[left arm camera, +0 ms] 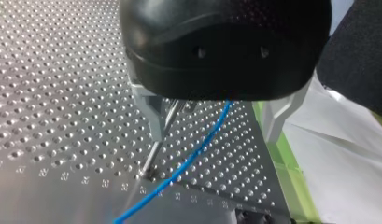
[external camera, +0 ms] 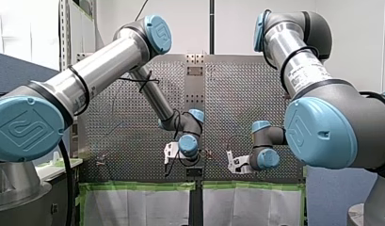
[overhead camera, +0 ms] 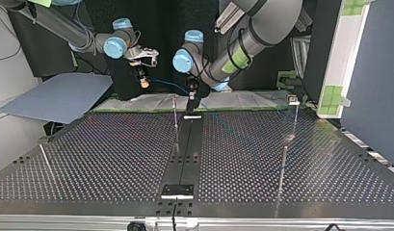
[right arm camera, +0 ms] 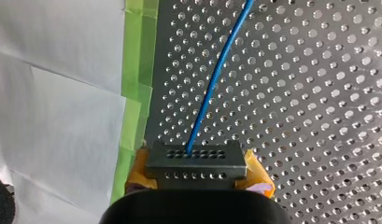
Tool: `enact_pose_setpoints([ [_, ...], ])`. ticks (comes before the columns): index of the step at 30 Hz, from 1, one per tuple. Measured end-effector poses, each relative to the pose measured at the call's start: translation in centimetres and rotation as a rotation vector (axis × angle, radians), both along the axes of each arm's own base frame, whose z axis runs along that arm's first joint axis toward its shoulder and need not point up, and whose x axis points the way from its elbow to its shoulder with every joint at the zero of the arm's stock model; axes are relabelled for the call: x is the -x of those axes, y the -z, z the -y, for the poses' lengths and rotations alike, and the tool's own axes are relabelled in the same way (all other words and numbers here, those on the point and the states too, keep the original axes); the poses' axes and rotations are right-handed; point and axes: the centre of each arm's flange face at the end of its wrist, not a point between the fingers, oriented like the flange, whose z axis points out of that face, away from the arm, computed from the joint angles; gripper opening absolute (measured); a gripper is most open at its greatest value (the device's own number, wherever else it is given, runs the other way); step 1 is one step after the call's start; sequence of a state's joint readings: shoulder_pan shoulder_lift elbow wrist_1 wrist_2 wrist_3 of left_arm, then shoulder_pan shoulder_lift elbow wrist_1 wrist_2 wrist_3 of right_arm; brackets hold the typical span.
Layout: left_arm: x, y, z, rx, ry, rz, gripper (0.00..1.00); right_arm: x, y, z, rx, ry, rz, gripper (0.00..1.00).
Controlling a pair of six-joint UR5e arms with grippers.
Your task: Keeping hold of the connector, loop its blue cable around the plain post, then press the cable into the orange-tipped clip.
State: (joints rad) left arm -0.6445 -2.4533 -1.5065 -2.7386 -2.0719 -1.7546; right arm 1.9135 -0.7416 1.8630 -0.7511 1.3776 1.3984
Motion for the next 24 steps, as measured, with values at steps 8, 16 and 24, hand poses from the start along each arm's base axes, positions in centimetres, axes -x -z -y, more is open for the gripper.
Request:
enact_pose_setpoints([
  [8, -0.1, 0.0, -0.1, 0.001, -0.003, -0.001, 1.0, 0.0, -0.8, 0.0, 0.039, -0.006, 0.017, 0.0],
  [16, 0.2, 0.0, 0.1, -0.005, 0.004, -0.002, 1.0, -0.5, -2.2, -0.5, 0.086, -0.04, 0.05, 0.0],
  [24, 0.1, 0.0, 0.0, -0.009, -0.004, 0.001, 1.0, -0.7, -2.4, -0.5, 0.115, -0.046, 0.082, 0.0],
])
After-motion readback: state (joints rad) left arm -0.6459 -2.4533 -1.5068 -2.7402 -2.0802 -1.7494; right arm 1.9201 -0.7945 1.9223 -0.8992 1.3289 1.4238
